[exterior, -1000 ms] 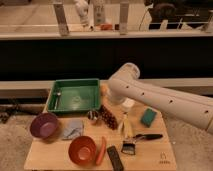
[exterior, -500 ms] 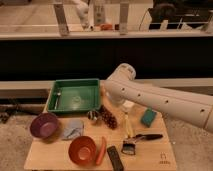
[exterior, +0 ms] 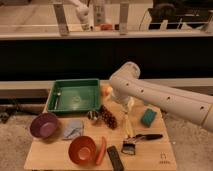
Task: Place banana in purple bowl
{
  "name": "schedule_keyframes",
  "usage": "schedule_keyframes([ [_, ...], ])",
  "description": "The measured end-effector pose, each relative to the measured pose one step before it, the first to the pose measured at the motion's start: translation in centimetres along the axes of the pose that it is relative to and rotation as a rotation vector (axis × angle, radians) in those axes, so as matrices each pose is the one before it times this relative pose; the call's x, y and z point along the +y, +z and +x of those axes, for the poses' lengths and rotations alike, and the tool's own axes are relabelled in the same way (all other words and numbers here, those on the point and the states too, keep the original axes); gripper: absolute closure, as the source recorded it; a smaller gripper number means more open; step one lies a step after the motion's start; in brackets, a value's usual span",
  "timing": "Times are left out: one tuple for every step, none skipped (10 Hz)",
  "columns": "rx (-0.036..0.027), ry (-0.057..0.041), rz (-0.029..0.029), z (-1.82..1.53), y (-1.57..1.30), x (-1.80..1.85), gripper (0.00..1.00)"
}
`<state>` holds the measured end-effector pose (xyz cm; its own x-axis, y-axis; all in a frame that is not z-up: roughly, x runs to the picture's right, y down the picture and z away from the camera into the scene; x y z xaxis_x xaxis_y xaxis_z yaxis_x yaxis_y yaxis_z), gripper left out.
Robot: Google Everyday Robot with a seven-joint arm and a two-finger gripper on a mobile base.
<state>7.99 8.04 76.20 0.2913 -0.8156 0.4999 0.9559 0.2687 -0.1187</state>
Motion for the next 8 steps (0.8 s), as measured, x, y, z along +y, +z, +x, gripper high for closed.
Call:
schedule_keyframes([
  [-0.03148, -0.1067, -0.00925, -0.155, 0.299, 0.413, 0.2],
  [-0.02684, -0.0882, -0.00855, -0.088, 0.407, 0.304, 0.2],
  [-0.01435, -0.05669, -0.01177, 0.089, 0.498, 0.873, 0.2],
  [-0.00577, -0.00468, -0.00122, -0.002, 0.375, 0.52, 0.2],
  [-0.00617, 0.00548, -0.00216, -0.018, 0.635, 0.795, 0.2],
  [-0.00468, 0.00752, -0.00165, -0.035, 0.798, 0.86, 0.2],
  [0.00638, -0.01126, 0.01465, -0.191, 1.188, 0.57, 0.2],
  [0.01101, -0.00826, 0.01264, -0.168, 0.708, 0.772, 0.2],
])
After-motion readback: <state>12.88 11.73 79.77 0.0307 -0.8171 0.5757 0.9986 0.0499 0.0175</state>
